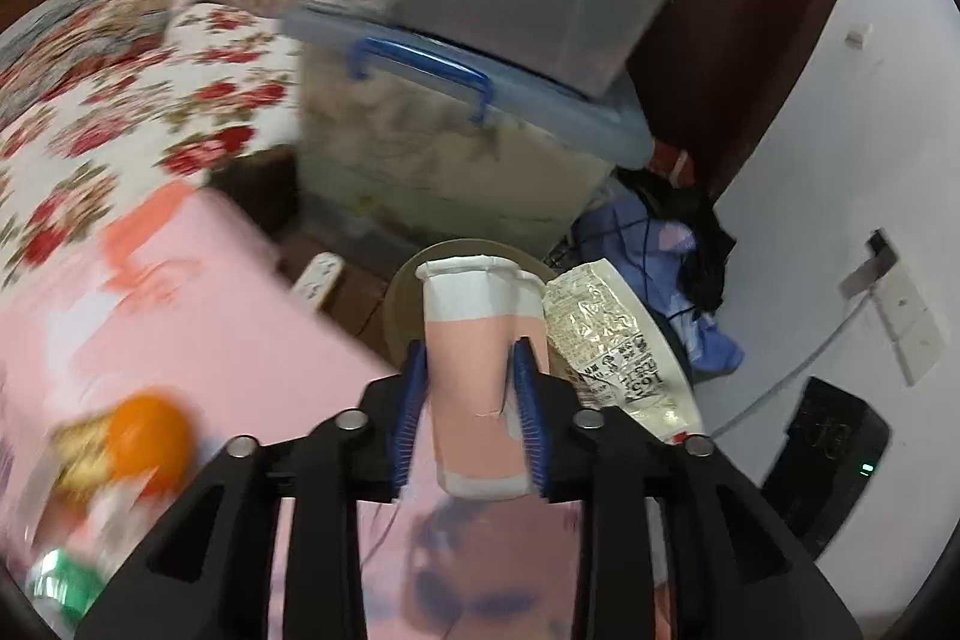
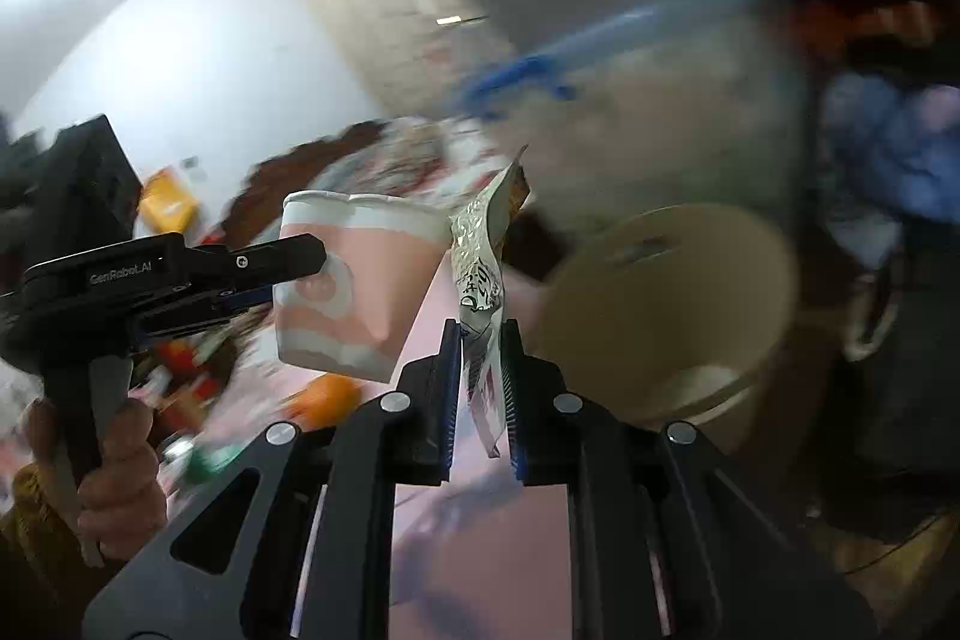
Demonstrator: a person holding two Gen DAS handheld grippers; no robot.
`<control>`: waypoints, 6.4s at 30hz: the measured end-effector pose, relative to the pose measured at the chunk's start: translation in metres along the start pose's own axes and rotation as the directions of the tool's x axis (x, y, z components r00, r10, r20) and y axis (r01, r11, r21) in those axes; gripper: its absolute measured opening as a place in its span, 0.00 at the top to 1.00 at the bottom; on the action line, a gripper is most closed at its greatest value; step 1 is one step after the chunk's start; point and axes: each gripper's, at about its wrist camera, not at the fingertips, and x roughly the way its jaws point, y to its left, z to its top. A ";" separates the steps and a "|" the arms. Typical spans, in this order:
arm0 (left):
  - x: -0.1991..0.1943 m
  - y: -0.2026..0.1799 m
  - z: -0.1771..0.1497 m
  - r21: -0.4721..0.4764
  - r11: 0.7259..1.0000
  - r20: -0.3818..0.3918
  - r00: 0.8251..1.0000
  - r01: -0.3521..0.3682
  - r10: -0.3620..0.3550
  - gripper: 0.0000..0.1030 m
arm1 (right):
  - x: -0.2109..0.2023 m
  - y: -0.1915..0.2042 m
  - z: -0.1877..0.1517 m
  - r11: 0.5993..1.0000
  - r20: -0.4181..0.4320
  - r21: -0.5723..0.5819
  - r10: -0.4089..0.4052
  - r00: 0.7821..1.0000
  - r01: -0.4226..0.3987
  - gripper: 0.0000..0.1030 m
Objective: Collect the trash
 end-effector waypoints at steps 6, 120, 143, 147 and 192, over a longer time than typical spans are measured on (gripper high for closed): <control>0.069 -0.008 0.010 0.022 0.992 -0.114 0.986 -0.123 0.125 0.40 | 0.048 -0.063 0.016 0.984 -0.076 0.126 -0.118 0.990 0.127 0.19; -0.302 0.282 -0.308 -0.685 0.685 0.016 0.934 -0.249 0.356 0.14 | 0.072 0.338 -0.174 0.691 -0.548 -0.417 0.327 0.770 -0.590 0.33; -0.258 0.260 -0.343 -0.548 0.769 -0.057 0.932 -0.330 0.359 0.99 | 0.121 0.347 -0.221 0.590 -0.317 -0.772 -0.031 0.948 -0.239 0.24; -0.267 0.248 -0.362 -0.546 0.788 -0.024 0.945 -0.285 0.325 0.98 | 0.116 0.352 -0.232 0.540 -0.304 -0.807 -0.033 0.952 -0.239 0.24; -0.288 0.244 -0.384 -0.571 0.800 0.065 0.961 -0.186 0.270 0.98 | 0.070 0.320 -0.206 0.700 -0.385 -0.645 0.050 0.922 -0.307 0.39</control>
